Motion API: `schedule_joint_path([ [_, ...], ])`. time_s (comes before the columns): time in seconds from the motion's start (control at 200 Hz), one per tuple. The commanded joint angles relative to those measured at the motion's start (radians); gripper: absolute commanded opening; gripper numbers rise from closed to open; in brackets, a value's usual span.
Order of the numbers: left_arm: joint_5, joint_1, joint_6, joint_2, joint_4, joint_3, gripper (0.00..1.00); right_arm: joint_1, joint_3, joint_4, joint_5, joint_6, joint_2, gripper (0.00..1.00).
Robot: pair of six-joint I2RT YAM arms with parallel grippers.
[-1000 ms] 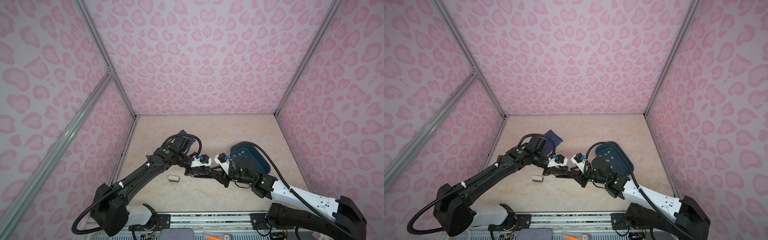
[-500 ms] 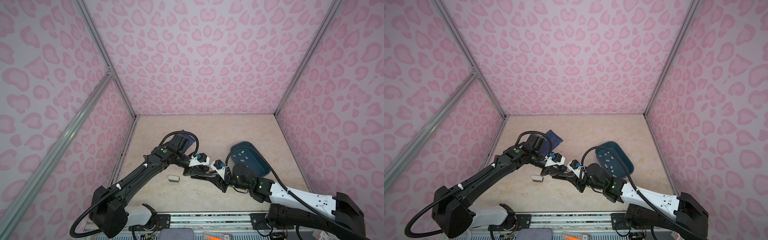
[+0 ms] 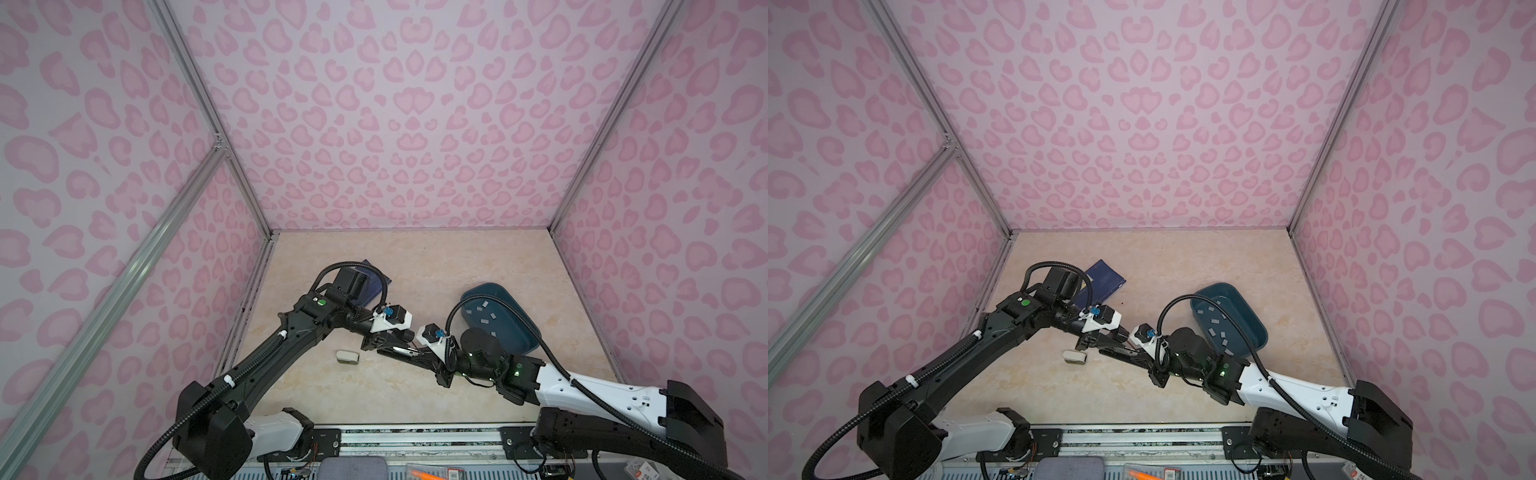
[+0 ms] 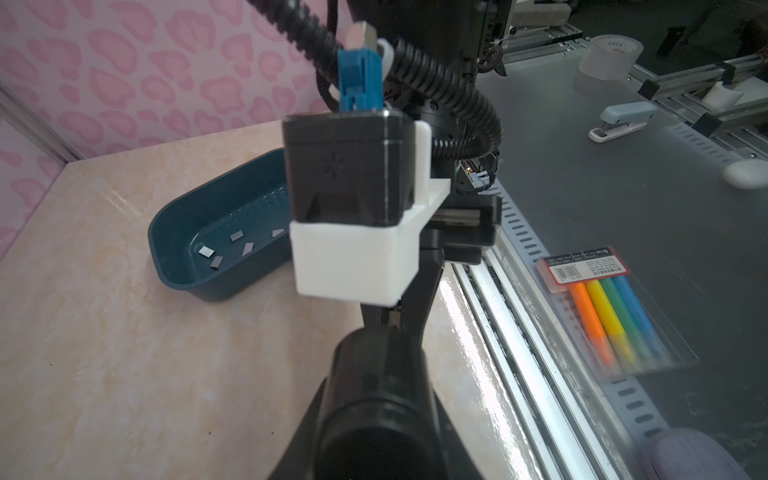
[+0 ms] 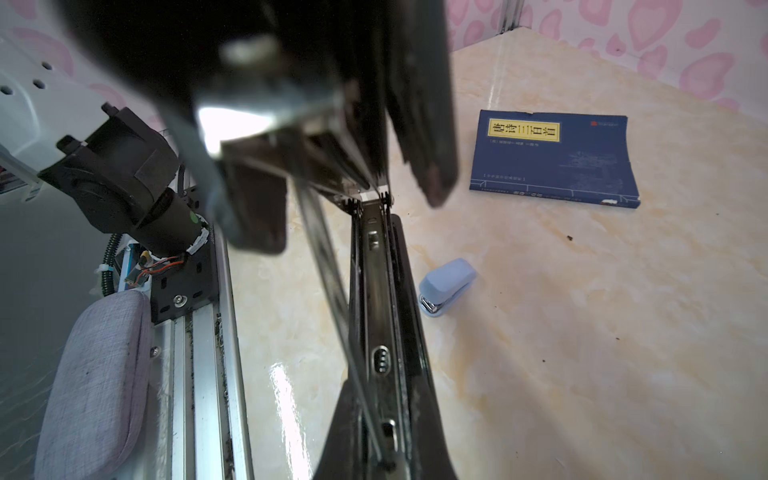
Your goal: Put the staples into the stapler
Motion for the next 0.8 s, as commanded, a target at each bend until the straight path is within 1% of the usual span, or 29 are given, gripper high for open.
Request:
schedule_joint_path([
  [0.0, 0.086, 0.057, 0.053, -0.035, 0.064, 0.007, 0.04, -0.001, -0.031, -0.033, 0.033, 0.022, -0.007, 0.00],
  [0.08, 0.098, 0.099, 0.074, -0.041, 0.029, 0.036, 0.04, -0.001, -0.051, -0.017, 0.029, 0.030, -0.025, 0.00],
  [0.155, 0.084, 0.127, 0.097, -0.057, -0.002, 0.049, 0.04, 0.000, -0.073, 0.001, 0.029, 0.037, -0.056, 0.00],
  [0.29, 0.085, 0.175, 0.200, -0.117, -0.036, -0.008, 0.04, -0.001, -0.113, 0.035, 0.030, 0.050, -0.111, 0.00],
  [0.415, 0.160, 0.235, 0.256, -0.164, -0.021, -0.075, 0.04, 0.001, -0.147, 0.086, 0.018, 0.069, -0.136, 0.00],
  [0.49, 0.203, 0.275, 0.282, -0.166, -0.021, -0.095, 0.04, 0.001, -0.148, 0.081, 0.015, 0.074, -0.144, 0.00],
  [0.565, 0.248, 0.331, 0.286, -0.150, -0.022, -0.098, 0.04, 0.000, -0.163, 0.096, 0.015, 0.083, -0.165, 0.00],
  [0.7, 0.275, 0.408, 0.285, -0.109, -0.027, -0.090, 0.04, 0.001, -0.202, 0.147, 0.041, 0.109, -0.218, 0.00],
  [0.795, 0.310, 0.459, 0.287, -0.080, -0.024, -0.089, 0.04, 0.000, -0.209, 0.143, 0.059, 0.112, -0.243, 0.00],
])
